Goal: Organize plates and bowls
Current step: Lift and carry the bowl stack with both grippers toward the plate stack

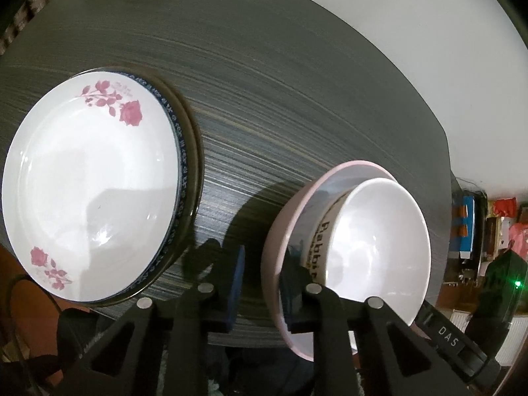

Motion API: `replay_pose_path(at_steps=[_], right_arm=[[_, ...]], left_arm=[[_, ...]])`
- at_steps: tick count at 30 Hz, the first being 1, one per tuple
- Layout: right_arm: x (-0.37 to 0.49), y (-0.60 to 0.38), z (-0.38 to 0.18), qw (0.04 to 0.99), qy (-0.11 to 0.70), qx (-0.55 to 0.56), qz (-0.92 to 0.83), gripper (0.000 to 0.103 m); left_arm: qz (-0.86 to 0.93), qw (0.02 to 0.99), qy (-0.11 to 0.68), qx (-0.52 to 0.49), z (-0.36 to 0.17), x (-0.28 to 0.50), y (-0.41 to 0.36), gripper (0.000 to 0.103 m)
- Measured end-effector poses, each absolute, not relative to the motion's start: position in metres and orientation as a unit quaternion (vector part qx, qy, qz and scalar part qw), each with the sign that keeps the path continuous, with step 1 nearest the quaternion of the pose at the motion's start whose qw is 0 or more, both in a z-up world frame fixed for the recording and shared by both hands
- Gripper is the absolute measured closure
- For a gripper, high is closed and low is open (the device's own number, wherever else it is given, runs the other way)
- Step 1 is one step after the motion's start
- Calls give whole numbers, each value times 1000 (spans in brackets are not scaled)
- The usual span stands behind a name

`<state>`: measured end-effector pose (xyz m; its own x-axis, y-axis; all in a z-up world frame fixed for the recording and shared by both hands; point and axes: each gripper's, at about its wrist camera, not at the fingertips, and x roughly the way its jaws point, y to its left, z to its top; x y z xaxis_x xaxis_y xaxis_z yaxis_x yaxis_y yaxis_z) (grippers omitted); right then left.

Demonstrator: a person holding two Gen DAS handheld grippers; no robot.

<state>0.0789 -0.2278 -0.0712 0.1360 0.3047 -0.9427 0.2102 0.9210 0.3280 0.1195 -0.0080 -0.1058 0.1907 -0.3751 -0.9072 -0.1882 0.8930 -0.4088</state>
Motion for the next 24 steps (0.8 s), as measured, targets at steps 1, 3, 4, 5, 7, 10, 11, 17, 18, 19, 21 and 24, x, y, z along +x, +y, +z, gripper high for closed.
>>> replay_pose_path(at_steps=[1,3,4,5,7,10,11,17,18,19,21,24], right_arm=[[78,-228,-71,728,656,198,33,74],[78,-226,-70,729,654,197,34,78],[78,-224,-69,731,653,196,36,81],[77,-224,-68,731,652,196,37,84],[77,-223,-66,733,651,195,40,87],[76,-223,-65,734,650,194,43,91],[76,-223,-65,735,649,193,42,91],[77,-223,-65,737,645,199,38,91],[77,-223,-64,739,643,198,38,91],[77,-221,-64,740,642,198,37,91],[77,-221,-64,742,639,197,36,91],[76,-218,-64,745,638,195,35,91]], left_arm=[[-64,741,631,-219,-105,119,-9,88],[-66,746,629,-211,-104,118,-10,91],[-69,748,627,-207,-103,118,-11,94],[-70,749,626,-203,-102,118,-13,95],[-70,752,626,-196,-101,119,-18,97],[-69,753,626,-190,-99,120,-22,97],[-69,753,626,-189,-98,119,-23,97],[-66,759,624,-172,-96,119,-29,98],[-66,760,624,-172,-96,120,-30,98],[-66,760,624,-171,-96,120,-30,98],[-66,761,623,-168,-96,122,-29,98],[-68,767,619,-155,-95,122,-32,98]])
